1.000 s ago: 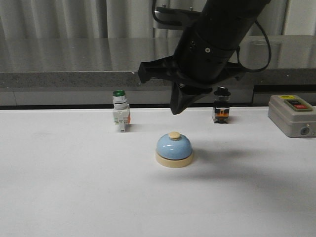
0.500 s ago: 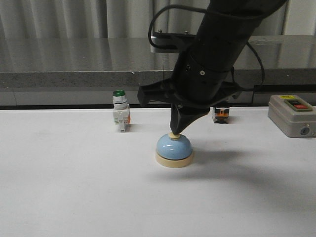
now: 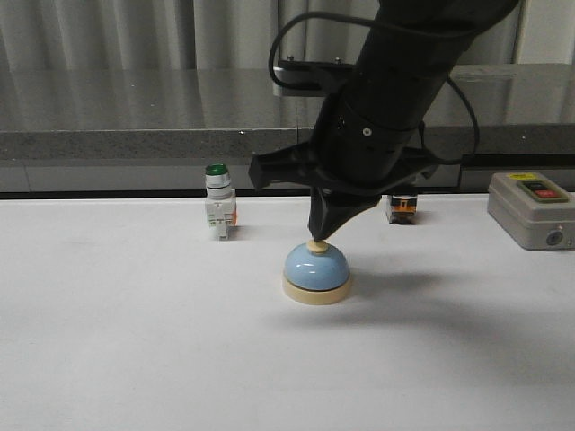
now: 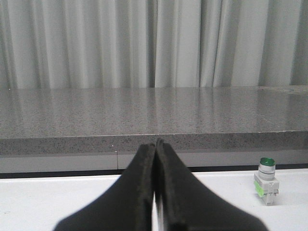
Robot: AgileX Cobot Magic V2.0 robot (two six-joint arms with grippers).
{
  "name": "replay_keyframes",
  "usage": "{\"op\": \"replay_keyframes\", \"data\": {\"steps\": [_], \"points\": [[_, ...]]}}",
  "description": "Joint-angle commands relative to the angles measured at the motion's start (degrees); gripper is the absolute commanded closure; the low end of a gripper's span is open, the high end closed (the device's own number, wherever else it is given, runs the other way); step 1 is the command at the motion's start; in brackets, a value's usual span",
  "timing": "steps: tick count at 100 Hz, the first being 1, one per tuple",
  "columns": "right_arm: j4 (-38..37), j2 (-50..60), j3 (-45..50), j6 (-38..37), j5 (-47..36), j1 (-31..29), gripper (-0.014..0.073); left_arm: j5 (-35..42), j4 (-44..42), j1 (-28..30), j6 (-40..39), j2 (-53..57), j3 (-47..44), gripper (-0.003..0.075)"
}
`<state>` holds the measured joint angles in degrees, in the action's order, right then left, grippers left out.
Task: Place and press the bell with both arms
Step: 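Press down on the bell button with the closed right gripper, then lift the right gripper off the bell and withdraw it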
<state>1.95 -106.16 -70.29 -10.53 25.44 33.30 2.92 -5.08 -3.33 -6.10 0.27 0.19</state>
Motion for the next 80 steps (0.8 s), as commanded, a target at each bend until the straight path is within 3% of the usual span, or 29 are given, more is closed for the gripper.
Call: {"op": "replay_keyframes", "data": {"steps": [1, 32, 80], "points": [[-0.2, 5.5, -1.3, 0.4, -1.9, -0.3, 0.0658, 4.8, 0.4, 0.0, -0.5, 1.9, -3.2, 0.0741], [-5.5, 16.1, 1.1, 0.4, -2.0, -1.9, 0.0658, 4.8, 0.4, 0.0, -0.5, 1.9, -3.2, 0.0741], [-5.5, 43.0, 19.4, 0.4, -3.0, -19.0, 0.0658, 4.8, 0.4, 0.0, -0.5, 1.9, -3.2, 0.0741]]}}
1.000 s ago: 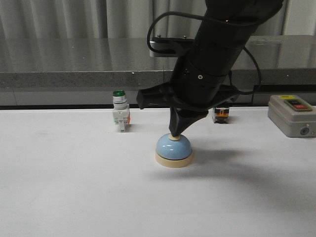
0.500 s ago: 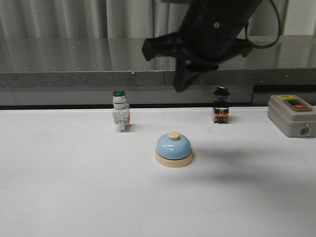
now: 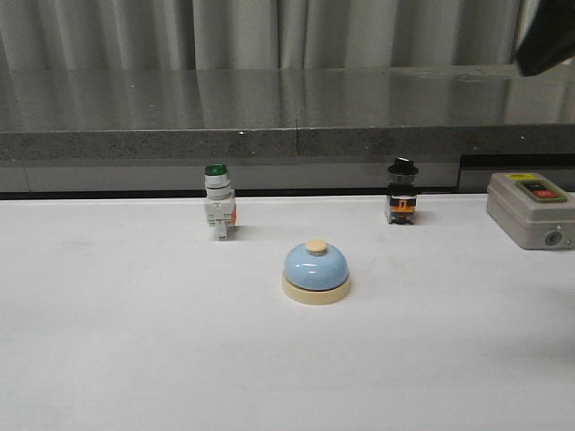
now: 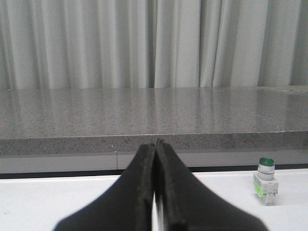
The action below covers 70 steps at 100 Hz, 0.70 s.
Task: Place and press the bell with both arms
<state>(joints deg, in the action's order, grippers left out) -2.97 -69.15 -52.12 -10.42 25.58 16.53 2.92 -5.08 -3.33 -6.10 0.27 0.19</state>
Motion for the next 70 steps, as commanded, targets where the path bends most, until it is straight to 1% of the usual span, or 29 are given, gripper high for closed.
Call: {"op": "replay_keyframes", "data": {"steps": [1, 11, 41, 59, 70], "points": [[-0.6, 6.4, 1.8, 0.3, -3.2, -2.4, 0.0658, 4.8, 0.4, 0.0, -0.5, 1.9, -3.2, 0.0741], [-0.6, 12.7, 5.9, 0.3, -3.9, -4.2, 0.0658, 4.8, 0.4, 0.0, -0.5, 1.9, -3.2, 0.0741], [-0.6, 33.5, 17.2, 0.3, -4.4, -4.5, 0.0658, 4.8, 0.4, 0.0, -0.5, 1.9, -3.2, 0.0741], [-0.6, 45.4, 21.8, 0.3, -4.2, -4.5, 0.0658, 4.8, 0.4, 0.0, -0.5, 1.9, -3.2, 0.0741], [-0.6, 50.2, 23.5, 0.3, -3.0, -4.5, 0.0658, 4.8, 0.4, 0.0, -0.5, 1.9, -3.2, 0.0741]]}}
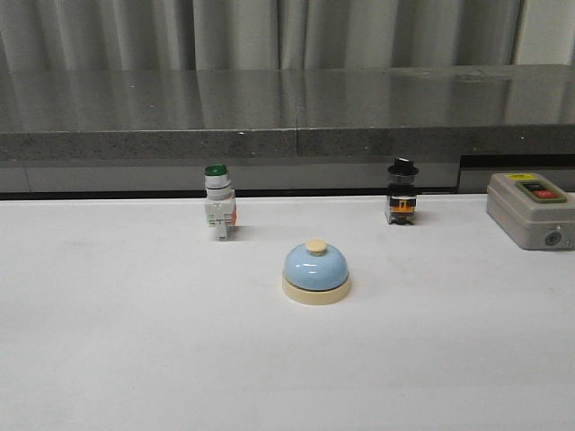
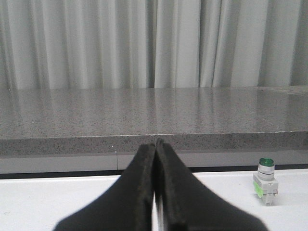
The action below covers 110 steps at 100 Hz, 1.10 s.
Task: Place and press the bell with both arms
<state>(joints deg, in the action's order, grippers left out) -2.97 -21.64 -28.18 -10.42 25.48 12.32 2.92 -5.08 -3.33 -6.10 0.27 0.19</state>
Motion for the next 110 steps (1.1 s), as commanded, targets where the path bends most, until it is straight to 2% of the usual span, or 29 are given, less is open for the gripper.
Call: {"op": "replay_keyframes", "data": {"steps": [1, 18, 94, 110], "points": [[-0.6, 3.1, -0.4, 0.3, -2.6, -0.3, 0.0658, 4.8, 0.4, 0.0, -0.5, 1.9, -3.2, 0.0741], [-0.6, 5.0, -0.3, 0.3, 1.3, -0.3, 0.0658, 4.8, 0.4, 0.0, -0.5, 1.9, -3.2, 0.0741], [-1.4, 5.0, -0.3, 0.3, 1.2, -0.3, 0.0658, 4.8, 0.4, 0.0, -0.5, 1.9, -3.2, 0.0741], [-3.0, 5.2, 1.5, 0.3, -3.7, -1.3, 0.0658, 4.8, 0.4, 0.0, -0.5, 1.9, -3.2, 0.0741]]}}
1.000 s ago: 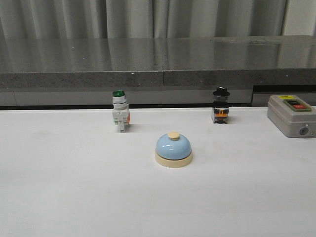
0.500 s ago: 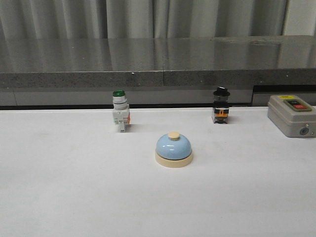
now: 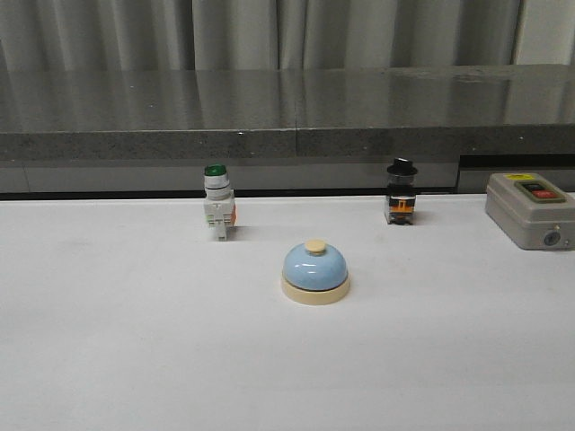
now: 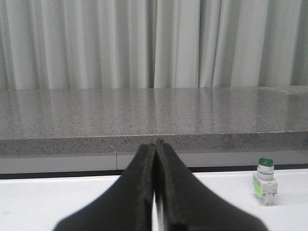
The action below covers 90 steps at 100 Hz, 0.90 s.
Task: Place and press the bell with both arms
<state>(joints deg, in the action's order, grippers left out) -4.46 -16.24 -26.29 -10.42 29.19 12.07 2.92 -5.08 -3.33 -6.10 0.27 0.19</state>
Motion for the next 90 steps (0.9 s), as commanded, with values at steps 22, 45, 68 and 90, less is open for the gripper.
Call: {"op": "replay_keyframes", "data": {"steps": [22, 45, 68, 90], "points": [[-1.5, 1.7, 7.1, -0.1, -19.7, -8.0, 0.0658, 4.8, 0.4, 0.0, -0.5, 1.9, -3.2, 0.0741], [-1.5, 5.0, 15.9, -1.5, -32.1, -11.5, 0.0658, 4.8, 0.4, 0.0, -0.5, 1.9, -3.2, 0.0741], [-1.4, 11.5, 22.9, -2.3, -37.4, -11.5, 0.0658, 4.8, 0.4, 0.0, -0.5, 1.9, -3.2, 0.0741], [-1.3, 18.0, 26.6, -3.9, -37.5, -11.5, 0.0658, 4.8, 0.4, 0.0, -0.5, 1.9, -3.2, 0.0741]]}}
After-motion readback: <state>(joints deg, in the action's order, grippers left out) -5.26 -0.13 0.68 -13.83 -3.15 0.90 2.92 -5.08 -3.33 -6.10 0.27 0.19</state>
